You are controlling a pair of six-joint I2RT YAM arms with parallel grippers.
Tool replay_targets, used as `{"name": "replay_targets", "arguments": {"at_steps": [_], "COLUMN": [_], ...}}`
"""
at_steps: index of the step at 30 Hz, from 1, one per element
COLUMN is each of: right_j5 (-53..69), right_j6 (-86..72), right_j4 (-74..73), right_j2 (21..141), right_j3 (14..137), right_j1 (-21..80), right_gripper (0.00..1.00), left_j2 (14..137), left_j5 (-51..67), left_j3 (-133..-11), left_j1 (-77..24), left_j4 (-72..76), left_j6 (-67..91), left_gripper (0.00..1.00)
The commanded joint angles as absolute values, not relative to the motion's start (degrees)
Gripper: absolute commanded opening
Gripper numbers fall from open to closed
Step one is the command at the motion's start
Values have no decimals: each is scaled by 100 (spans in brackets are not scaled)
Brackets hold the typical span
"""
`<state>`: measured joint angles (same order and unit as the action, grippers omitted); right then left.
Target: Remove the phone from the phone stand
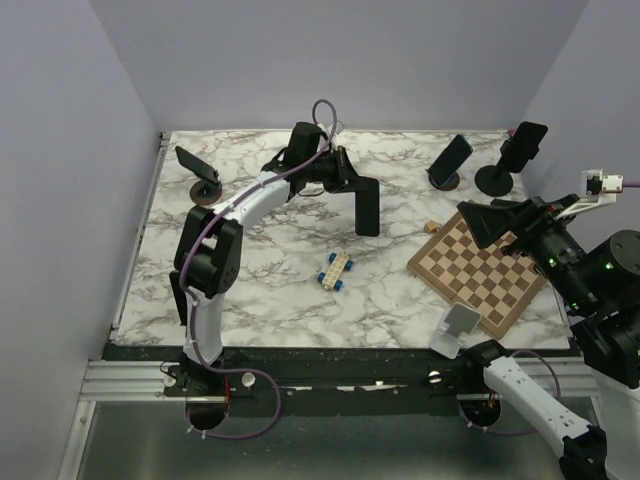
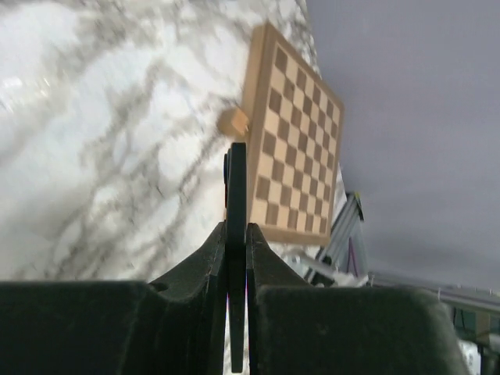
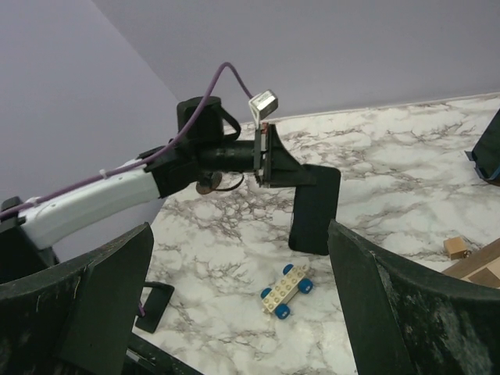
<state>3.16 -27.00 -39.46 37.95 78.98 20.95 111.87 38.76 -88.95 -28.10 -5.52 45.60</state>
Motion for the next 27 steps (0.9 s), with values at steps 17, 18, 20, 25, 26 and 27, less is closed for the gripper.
{"name": "replay_targets", "arguments": {"at_steps": [17, 18, 20, 25, 26, 27], "right_j5": [309, 340, 407, 83, 38, 20], "right_j6": [-2576, -2587, -2619, -2879, -2916, -2956], "right_j4": [-3817, -3807, -3752, -3988, -4090, -4146], "right_j2": [3695, 3721, 3737, 4052, 4161, 4306], "right_j3": [7707, 7708, 7679, 7524, 7509, 7457], "right_j1": [2109, 2109, 2108, 2109, 2109, 2108], "right_gripper": [100, 100, 100, 100, 100, 100], "left_j2": [14245, 14301, 14339, 13939, 13923, 13950], "left_j5": [3999, 4022, 4100, 4396, 4340, 4217], "left_j3": [-13012, -13056, -13040, -12225, -12247, -12399], "left_j1": [-2285, -2285, -2285, -2285, -2285, -2285], "left_j4": [-3005, -3085, -3098, -2276, -2347, -2590], "left_j6": [4599, 4559, 4535, 4646, 4587, 4523], "left_gripper": [0, 0, 0, 0, 0, 0]}}
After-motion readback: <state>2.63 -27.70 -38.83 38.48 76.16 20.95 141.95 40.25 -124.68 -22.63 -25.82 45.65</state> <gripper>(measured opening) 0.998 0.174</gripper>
